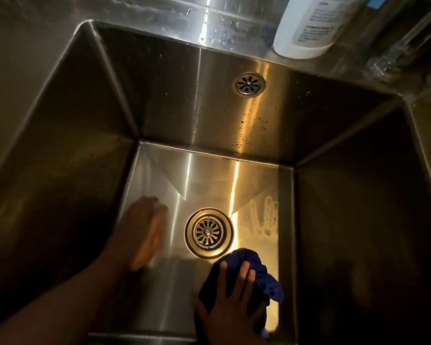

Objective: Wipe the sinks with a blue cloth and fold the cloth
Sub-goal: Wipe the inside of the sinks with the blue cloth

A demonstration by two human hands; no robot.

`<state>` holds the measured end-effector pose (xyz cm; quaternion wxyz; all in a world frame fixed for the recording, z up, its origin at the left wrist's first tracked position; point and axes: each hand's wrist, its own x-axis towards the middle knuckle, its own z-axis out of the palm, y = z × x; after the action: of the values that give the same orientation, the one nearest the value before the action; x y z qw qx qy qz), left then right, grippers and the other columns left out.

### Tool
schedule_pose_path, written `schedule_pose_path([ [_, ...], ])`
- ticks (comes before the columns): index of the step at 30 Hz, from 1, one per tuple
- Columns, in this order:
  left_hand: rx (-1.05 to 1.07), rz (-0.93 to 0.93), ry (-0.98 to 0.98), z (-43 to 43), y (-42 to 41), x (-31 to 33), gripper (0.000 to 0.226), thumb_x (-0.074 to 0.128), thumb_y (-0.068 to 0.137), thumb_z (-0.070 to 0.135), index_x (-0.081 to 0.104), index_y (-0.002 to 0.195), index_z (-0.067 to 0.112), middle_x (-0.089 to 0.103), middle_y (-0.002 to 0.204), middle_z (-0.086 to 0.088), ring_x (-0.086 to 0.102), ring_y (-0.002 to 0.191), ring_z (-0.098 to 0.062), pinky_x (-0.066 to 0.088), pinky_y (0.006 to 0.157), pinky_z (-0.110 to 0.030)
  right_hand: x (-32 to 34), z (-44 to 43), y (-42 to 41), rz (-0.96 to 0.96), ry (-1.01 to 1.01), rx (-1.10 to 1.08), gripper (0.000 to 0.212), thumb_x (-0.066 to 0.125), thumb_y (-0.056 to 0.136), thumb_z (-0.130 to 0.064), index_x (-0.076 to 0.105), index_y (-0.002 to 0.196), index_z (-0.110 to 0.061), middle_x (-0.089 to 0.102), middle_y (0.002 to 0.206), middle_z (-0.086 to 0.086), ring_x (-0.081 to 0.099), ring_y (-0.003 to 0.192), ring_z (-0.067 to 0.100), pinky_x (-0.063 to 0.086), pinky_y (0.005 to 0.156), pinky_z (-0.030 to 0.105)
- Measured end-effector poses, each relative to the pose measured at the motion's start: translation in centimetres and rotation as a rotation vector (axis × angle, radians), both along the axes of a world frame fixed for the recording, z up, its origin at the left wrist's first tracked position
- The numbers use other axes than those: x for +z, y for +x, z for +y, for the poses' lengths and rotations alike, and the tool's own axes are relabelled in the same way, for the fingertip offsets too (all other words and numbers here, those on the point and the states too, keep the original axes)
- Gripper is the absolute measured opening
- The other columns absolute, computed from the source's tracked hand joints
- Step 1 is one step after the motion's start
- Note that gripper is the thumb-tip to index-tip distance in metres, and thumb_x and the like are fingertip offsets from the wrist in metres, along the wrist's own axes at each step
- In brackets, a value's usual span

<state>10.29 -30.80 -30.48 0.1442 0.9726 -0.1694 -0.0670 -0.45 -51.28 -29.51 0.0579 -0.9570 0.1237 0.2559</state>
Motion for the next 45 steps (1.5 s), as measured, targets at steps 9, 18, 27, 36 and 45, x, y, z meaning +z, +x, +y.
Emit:
schedule_pose_path([
  [9,0.234,0.09,0.195,1.2,1.4,-4.3,0.069,0.02,0.091,0.055,0.037,0.145,0.017,0.027,0.153,-0.023,0.024,0.141,-0.043,0.017,0.112,-0.056,-2.3,-8.9,4.9,-0.038,-0.062,0.378,0.094,0.029,0.063,-0.093,0.031,0.144,-0.044,0.018,0.158,0.014,0.011,0.144,0.031,0.042,0.08,0.071],
  [18,0.232,-0.006,0.131,1.3,0.9,-5.7,0.063,0.035,0.086,0.045,0.039,0.144,0.02,0.025,0.156,-0.016,0.022,0.144,-0.035,0.017,0.115,-0.051,-6.1,-10.6,22.8,-0.14,0.025,0.27,0.086,0.0,0.058,-0.096,-0.028,0.131,-0.06,-0.027,0.156,0.001,-0.027,0.142,0.021,-0.01,0.104,0.07],
  [27,0.226,-0.07,0.11,1.4,0.8,-5.6,0.06,0.033,0.09,0.044,0.04,0.144,0.018,0.027,0.155,-0.017,0.022,0.144,-0.035,0.019,0.115,-0.052,-3.6,-10.8,10.1,-0.096,-0.02,0.655,0.095,0.023,0.071,-0.088,-0.001,0.149,-0.04,-0.002,0.158,0.02,-0.011,0.145,0.037,0.016,0.098,0.078],
  [36,0.221,-0.094,0.11,1.4,0.8,-5.9,0.06,0.034,0.09,0.045,0.04,0.144,0.02,0.028,0.155,-0.016,0.022,0.144,-0.035,0.02,0.114,-0.052,-4.6,-11.7,0.9,-0.135,-0.006,1.075,0.07,0.032,0.087,-0.058,0.017,0.15,-0.032,0.004,0.158,0.022,0.009,0.145,0.037,0.028,0.088,0.073],
  [45,0.212,-0.065,0.188,1.7,0.8,-6.5,0.062,0.024,0.092,0.05,0.03,0.148,0.025,0.022,0.157,-0.014,0.014,0.147,-0.032,0.013,0.116,-0.049,-4.3,0.4,2.4,-0.042,0.235,1.279,0.076,0.021,0.087,-0.071,0.005,0.151,-0.035,0.001,0.159,0.019,-0.005,0.147,0.035,0.0,0.101,0.069],
])
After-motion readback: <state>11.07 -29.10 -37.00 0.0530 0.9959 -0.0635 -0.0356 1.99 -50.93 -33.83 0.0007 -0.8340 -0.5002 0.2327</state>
